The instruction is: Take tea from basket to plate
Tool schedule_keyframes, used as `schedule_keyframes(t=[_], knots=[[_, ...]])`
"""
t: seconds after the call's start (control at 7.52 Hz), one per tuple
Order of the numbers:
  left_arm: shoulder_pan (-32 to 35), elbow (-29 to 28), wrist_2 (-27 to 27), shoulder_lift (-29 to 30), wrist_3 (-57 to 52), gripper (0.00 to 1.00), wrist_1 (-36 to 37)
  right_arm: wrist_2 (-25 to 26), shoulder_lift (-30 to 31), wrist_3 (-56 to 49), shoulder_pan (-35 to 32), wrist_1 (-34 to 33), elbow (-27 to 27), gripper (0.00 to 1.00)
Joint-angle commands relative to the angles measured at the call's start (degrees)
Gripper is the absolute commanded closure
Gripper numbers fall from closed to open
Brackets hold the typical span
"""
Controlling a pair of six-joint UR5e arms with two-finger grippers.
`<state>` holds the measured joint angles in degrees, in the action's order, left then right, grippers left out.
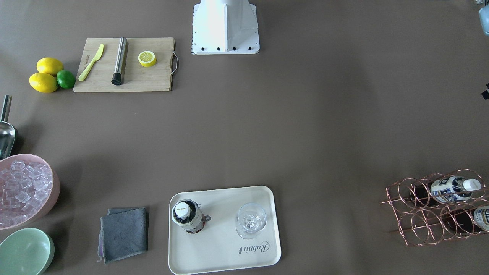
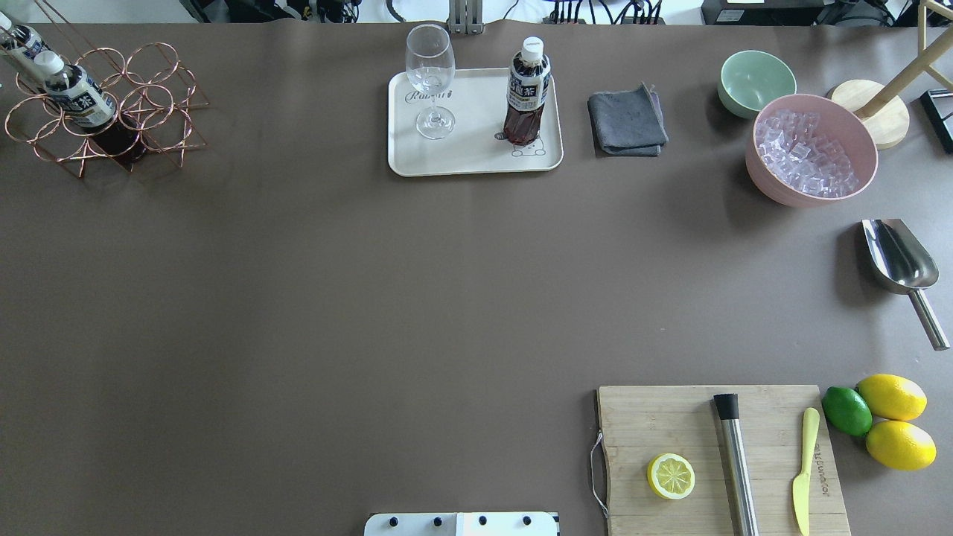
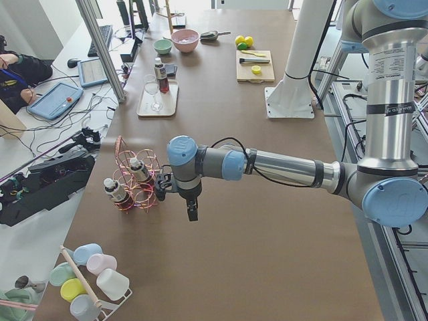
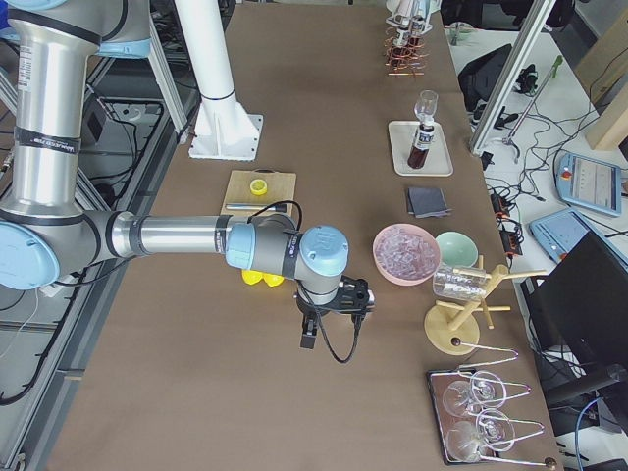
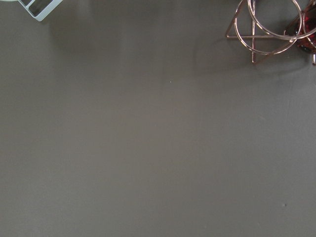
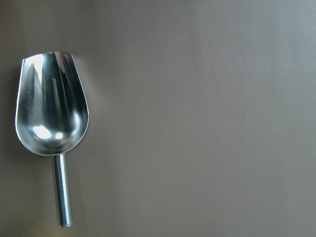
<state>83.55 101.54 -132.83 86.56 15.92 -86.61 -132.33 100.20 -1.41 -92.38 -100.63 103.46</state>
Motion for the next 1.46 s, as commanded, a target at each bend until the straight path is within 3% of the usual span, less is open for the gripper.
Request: schedule_keyframes(t=[0.0, 1.33], knots=[[2.0, -3.3, -2.5, -1.6, -7.2, 0.02, -0.2, 0.1, 0.1, 0.0, 0.0, 0.0, 0.0, 0.0], [2.8, -3.3, -2.0, -1.9, -8.0, 0.02, -0.3, 0.1, 0.0, -0.1, 0.2, 0.1, -0.1, 0.0]])
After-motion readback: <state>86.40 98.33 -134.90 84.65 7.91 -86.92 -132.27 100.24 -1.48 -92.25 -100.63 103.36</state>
